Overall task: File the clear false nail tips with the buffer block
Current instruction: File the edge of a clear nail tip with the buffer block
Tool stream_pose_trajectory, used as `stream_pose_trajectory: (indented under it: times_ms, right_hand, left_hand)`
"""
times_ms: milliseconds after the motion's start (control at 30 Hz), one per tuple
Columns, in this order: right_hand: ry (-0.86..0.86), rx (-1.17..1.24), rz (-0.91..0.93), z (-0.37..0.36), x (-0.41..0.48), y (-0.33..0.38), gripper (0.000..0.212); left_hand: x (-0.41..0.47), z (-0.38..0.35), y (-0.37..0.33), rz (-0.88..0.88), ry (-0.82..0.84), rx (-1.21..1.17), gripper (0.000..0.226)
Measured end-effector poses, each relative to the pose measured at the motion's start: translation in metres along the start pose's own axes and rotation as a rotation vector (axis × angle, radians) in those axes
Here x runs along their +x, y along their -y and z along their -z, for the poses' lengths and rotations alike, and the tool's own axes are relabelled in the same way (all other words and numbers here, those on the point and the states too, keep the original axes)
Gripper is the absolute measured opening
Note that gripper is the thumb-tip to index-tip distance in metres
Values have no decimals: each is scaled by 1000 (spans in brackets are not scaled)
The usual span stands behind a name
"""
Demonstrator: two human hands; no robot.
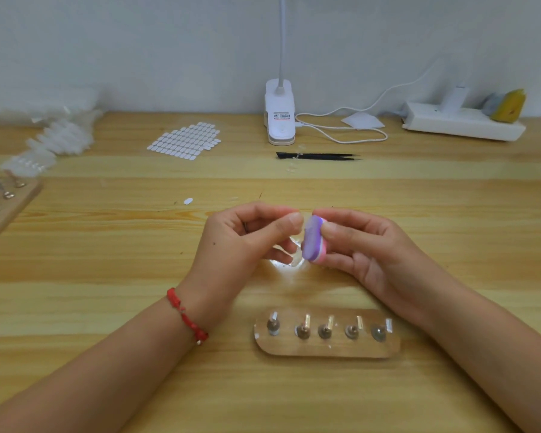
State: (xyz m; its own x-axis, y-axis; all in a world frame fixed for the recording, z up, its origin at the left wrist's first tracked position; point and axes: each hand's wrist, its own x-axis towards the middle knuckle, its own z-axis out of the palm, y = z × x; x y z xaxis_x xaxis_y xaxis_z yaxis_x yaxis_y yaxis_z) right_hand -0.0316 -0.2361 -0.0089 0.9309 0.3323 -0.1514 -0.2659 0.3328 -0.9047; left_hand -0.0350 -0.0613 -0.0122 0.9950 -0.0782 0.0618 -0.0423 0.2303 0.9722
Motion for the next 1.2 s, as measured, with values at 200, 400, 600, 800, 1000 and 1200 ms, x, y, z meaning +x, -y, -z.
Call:
stream_pose_trajectory:
  times_ms: [200, 400, 600, 800, 1000, 1200]
  right_hand:
    - [-56, 27, 38, 0, 1, -1, 20]
    - [-84, 46, 35, 1, 1, 0, 22]
    - [-64, 2, 27, 0, 1, 0, 22]
    - [-60, 14, 15, 1, 0, 0, 21]
    - [-53, -10, 9, 0, 1, 0, 22]
    - [-21, -23, 14, 1, 1, 0, 20]
  left_hand:
    - [1, 1, 0, 6, -6, 2, 10]
    - [0, -1, -3, 23, 36, 56, 8]
    - [-1, 1, -2, 10, 95, 77, 6]
    - [0, 0, -2, 13, 72, 91, 6]
    - [0, 1, 0, 11, 21, 98, 12]
    - [-1, -1, -1, 2, -27, 98, 13]
